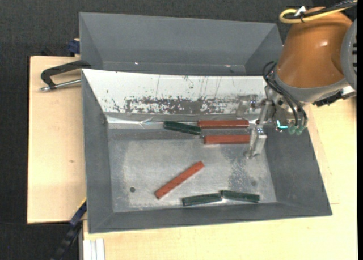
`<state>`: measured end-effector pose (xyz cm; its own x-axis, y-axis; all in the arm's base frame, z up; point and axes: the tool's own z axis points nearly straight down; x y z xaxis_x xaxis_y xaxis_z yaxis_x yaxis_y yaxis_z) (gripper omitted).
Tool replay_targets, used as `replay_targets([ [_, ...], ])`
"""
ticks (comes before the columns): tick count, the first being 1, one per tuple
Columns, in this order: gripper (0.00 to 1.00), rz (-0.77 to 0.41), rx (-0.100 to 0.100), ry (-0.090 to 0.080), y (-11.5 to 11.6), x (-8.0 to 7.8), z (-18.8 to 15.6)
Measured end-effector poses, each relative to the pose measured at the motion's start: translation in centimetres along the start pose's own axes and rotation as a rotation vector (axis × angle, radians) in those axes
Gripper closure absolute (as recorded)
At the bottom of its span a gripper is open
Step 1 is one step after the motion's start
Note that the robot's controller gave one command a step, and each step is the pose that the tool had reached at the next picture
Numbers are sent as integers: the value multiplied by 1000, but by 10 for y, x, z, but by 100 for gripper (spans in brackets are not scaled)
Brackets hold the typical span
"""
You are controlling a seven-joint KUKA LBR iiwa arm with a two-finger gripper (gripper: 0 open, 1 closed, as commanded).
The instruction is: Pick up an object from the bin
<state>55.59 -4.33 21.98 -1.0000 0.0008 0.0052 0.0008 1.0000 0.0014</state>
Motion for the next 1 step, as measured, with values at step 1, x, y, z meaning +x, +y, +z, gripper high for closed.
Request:
replay_targets([
  [1, 0, -1, 1, -8, 0, -2, -4],
])
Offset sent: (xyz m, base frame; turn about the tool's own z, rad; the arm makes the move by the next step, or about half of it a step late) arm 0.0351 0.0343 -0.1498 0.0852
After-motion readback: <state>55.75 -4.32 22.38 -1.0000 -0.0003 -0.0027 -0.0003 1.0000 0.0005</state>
